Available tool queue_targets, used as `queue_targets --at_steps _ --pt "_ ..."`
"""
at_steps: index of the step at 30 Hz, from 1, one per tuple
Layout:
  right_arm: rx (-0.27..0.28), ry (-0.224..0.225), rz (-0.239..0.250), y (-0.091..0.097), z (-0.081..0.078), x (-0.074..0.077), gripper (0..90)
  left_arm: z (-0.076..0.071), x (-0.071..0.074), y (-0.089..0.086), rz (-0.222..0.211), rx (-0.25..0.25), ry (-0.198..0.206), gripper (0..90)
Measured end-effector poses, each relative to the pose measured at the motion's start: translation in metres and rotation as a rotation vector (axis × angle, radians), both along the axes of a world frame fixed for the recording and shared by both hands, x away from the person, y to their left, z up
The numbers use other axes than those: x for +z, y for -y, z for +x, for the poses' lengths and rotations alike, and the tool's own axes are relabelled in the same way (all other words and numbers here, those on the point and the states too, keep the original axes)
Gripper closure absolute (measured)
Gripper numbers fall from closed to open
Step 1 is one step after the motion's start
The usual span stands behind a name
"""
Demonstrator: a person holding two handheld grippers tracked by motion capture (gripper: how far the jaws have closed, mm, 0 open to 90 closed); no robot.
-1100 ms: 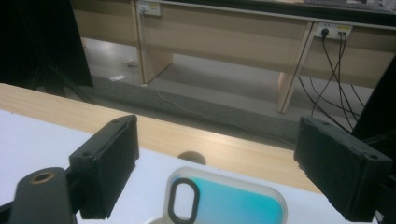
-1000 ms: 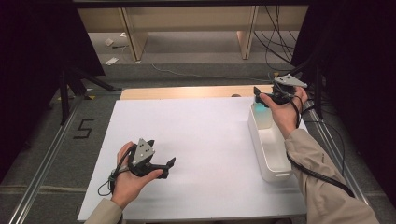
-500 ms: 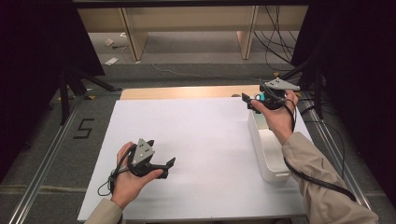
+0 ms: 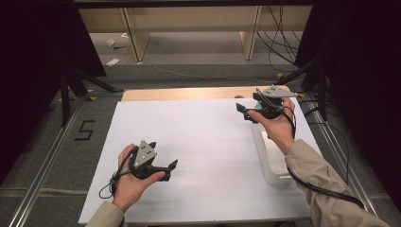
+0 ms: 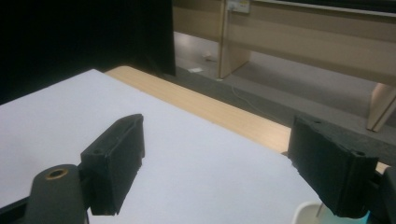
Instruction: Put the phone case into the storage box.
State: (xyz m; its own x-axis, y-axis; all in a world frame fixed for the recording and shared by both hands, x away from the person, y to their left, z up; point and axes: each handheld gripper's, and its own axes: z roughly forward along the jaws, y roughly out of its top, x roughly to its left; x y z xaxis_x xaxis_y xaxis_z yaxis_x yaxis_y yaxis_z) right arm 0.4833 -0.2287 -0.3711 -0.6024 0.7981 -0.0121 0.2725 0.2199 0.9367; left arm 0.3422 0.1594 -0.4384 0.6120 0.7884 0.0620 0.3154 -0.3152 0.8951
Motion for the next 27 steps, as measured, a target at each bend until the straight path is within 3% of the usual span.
queue_targets --at_steps 14,27 --pt "0.149 -0.006 0.051 0.004 -0.039 0.001 19.6 0.000 0.001 -0.001 -0.002 0.001 0.000 3.9" --pt "0.205 -0.005 0.052 0.021 -0.069 -0.004 19.4 -0.001 0.001 -0.001 -0.003 0.003 -0.002 3.9"
